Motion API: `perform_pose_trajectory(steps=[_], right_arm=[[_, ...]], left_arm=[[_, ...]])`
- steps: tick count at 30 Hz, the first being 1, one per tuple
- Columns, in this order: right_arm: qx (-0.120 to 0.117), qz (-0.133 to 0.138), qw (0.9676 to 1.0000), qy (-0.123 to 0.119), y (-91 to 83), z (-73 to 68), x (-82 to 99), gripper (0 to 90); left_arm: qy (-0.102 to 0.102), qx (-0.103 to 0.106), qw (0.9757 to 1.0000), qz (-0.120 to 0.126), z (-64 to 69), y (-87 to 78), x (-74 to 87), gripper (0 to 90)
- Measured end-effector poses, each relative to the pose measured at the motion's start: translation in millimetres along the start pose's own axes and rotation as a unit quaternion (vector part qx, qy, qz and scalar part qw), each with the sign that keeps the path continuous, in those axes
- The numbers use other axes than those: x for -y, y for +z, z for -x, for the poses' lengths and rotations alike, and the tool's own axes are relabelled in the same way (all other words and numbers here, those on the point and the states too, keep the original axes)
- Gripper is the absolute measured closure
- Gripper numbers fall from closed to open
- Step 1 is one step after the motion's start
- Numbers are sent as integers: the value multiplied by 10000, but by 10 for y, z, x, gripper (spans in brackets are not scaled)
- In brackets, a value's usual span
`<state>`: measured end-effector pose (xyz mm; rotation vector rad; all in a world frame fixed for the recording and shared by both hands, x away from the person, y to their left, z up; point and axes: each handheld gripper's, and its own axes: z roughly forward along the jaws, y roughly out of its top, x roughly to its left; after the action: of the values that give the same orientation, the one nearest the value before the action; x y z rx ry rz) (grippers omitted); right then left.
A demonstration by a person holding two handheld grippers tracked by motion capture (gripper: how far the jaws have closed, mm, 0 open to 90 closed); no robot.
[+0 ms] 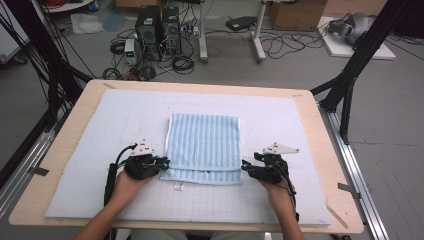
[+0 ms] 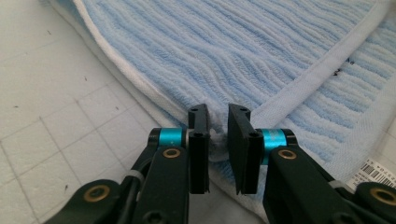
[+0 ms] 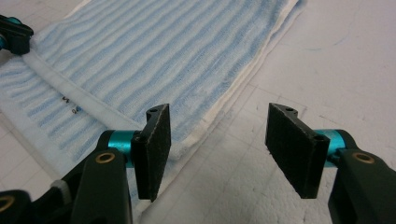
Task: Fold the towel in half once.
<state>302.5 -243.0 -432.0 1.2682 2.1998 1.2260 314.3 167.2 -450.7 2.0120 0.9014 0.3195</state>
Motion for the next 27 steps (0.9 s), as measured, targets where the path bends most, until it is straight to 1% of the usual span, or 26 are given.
perform_pose_trajectory(steps=[2, 7, 10, 12, 14, 16, 17, 19, 20, 21, 22, 23, 24, 27], right_arm=[[5, -2, 10000, 6, 1, -3, -1, 401], [-7, 38, 10000, 22, -7, -9, -5, 408], [-60, 91, 9999, 3, -22, -21, -18, 456], [-138, 77, 9999, -12, -20, -37, -25, 492], [-212, -16, 9998, -22, 8, -56, -22, 493], [-270, -163, 9995, -11, 57, -79, -6, 488], [-329, -278, 9991, -54, 98, -101, 6, 489], [-310, -449, 9984, -174, 154, -144, 18, 504], [-294, -499, 9981, -207, 180, -162, 22, 530], [-287, -553, 9978, -222, 200, -171, 26, 578], [-311, -603, 9973, -275, 216, -182, 28, 668], [-312, -657, 9966, -380, 225, -200, 28, 705], [-237, -666, 9963, -493, 227, -219, 24, 732], [-163, -639, 9959, -625, 207, -236, 6, 773]], left_arm=[[61, 3, 10000, -3, -1, -9, 0, 819], [-140, 141, 9997, 173, -23, -47, -6, 824], [-221, 207, 9989, 352, -45, -97, -22, 823], [-274, 241, 9983, 445, -58, -127, -30, 824], [-296, 302, 9979, 493, -71, -144, -27, 823], [-325, 329, 9976, 523, -72, -146, -21, 822], [-334, 327, 9976, 517, -72, -147, -19, 822], [-326, 341, 9976, 502, -75, -152, -19, 823], [-322, 338, 9977, 495, -77, -154, -19, 823], [-327, 346, 9976, 497, -79, -154, -17, 823], [-326, 346, 9976, 495, -79, -155, -17, 824], [-344, 346, 9976, 500, -77, -156, -17, 825], [-339, 356, 9975, 502, -79, -158, -19, 826], [-338, 379, 9973, 532, -80, -169, -22, 828]])
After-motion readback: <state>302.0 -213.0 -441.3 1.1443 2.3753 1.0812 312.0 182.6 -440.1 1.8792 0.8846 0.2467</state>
